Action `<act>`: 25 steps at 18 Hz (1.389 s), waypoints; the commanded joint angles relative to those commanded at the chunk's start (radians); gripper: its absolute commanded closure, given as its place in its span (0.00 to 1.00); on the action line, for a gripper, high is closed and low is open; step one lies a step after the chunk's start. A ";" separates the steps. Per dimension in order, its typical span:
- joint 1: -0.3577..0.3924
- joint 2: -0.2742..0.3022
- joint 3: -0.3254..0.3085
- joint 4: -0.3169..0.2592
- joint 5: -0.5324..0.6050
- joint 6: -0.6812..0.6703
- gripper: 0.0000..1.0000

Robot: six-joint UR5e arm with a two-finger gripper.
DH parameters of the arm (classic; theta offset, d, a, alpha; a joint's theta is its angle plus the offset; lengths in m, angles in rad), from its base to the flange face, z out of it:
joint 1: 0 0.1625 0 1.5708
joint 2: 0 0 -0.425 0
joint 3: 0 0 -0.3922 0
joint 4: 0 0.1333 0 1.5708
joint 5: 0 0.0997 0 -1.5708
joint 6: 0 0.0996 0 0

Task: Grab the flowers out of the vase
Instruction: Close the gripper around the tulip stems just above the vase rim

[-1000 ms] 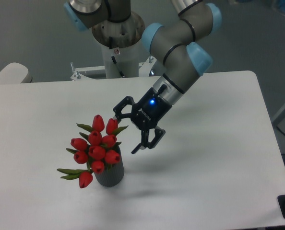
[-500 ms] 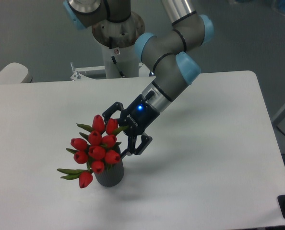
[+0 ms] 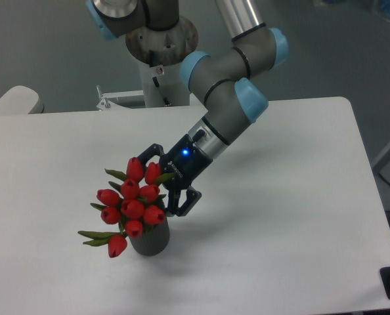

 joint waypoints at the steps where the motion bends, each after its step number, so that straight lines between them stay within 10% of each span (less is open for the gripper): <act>1: -0.005 -0.005 0.003 0.000 0.000 -0.009 0.00; 7: -0.012 -0.008 0.011 0.000 0.000 -0.020 0.14; 16: -0.008 -0.008 0.014 0.006 -0.002 -0.020 0.64; 25: -0.002 -0.006 0.018 0.008 -0.003 -0.020 0.77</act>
